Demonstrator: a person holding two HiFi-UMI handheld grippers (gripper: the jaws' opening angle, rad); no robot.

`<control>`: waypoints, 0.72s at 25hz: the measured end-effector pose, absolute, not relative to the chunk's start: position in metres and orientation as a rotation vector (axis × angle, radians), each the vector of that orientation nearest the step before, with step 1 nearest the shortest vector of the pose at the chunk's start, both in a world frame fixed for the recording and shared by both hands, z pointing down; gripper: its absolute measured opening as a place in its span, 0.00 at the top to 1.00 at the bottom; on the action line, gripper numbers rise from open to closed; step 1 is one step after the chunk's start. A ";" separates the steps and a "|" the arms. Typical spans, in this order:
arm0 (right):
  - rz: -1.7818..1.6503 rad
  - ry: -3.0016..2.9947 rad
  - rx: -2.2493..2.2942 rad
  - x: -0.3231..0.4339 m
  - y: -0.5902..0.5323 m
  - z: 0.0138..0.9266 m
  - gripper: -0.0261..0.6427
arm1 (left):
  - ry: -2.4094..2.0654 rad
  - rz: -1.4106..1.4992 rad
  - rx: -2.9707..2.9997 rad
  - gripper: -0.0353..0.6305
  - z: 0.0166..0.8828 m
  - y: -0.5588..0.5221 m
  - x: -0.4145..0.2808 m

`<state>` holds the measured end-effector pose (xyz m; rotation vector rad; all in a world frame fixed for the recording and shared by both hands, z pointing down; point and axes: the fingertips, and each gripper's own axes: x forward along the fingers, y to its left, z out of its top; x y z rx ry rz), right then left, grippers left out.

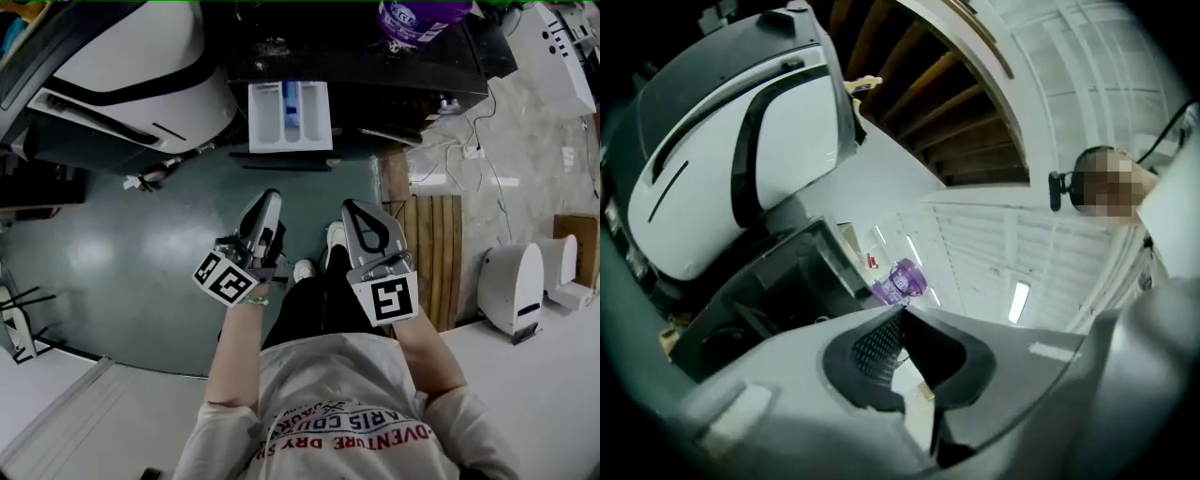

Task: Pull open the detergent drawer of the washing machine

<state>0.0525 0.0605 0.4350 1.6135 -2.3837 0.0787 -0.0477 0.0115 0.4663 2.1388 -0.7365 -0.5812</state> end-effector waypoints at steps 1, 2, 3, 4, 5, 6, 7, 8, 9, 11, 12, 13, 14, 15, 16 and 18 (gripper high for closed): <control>0.062 -2.393 1.605 0.049 0.064 0.426 0.96 | -0.739 -0.552 2.192 0.96 0.457 0.015 -0.048; 0.048 -2.400 1.599 0.046 0.067 0.417 0.96 | -0.745 -0.517 2.245 0.96 0.447 0.018 -0.048; 0.036 -2.405 1.595 0.043 0.070 0.409 0.96 | -0.753 -0.478 2.297 0.96 0.438 0.021 -0.048; 0.024 -2.407 1.593 0.041 0.073 0.401 0.96 | -0.761 -0.439 2.347 0.96 0.428 0.024 -0.048; 0.014 -2.407 1.594 0.040 0.075 0.393 0.96 | -0.767 -0.403 2.393 0.96 0.419 0.027 -0.048; 0.007 -2.406 1.597 0.039 0.077 0.386 0.96 | -0.772 -0.371 2.437 0.96 0.409 0.029 -0.048; -0.001 -2.404 1.601 0.039 0.079 0.378 0.96 | -0.775 -0.345 2.477 0.96 0.399 0.031 -0.048; -0.012 -2.404 1.608 0.039 0.081 0.370 0.96 | -0.777 -0.322 2.513 0.96 0.389 0.032 -0.048; -0.026 -2.406 1.617 0.040 0.081 0.361 0.96 | -0.776 -0.306 2.548 0.96 0.378 0.033 -0.048; -0.047 -2.408 1.639 0.041 0.082 0.346 0.96 | -0.766 -0.281 2.619 0.96 0.356 0.034 -0.046; -0.052 -2.410 1.652 0.043 0.083 0.338 0.96 | -0.763 -0.267 2.655 0.96 0.345 0.035 -0.045; -0.057 -2.412 1.667 0.044 0.083 0.332 0.96 | -0.762 -0.253 2.689 0.96 0.335 0.036 -0.044; -0.064 -2.414 1.680 0.046 0.083 0.325 0.96 | -0.765 -0.238 2.722 0.96 0.325 0.037 -0.043; -0.073 -2.417 1.693 0.048 0.083 0.318 0.96 | -0.767 -0.224 2.753 0.96 0.317 0.038 -0.043; -0.083 -2.423 1.703 0.050 0.084 0.311 0.96 | -0.765 -0.210 2.783 0.96 0.308 0.040 -0.041; -0.111 -2.442 1.710 0.052 0.086 0.298 0.96 | -0.742 -0.176 2.843 0.96 0.292 0.048 -0.037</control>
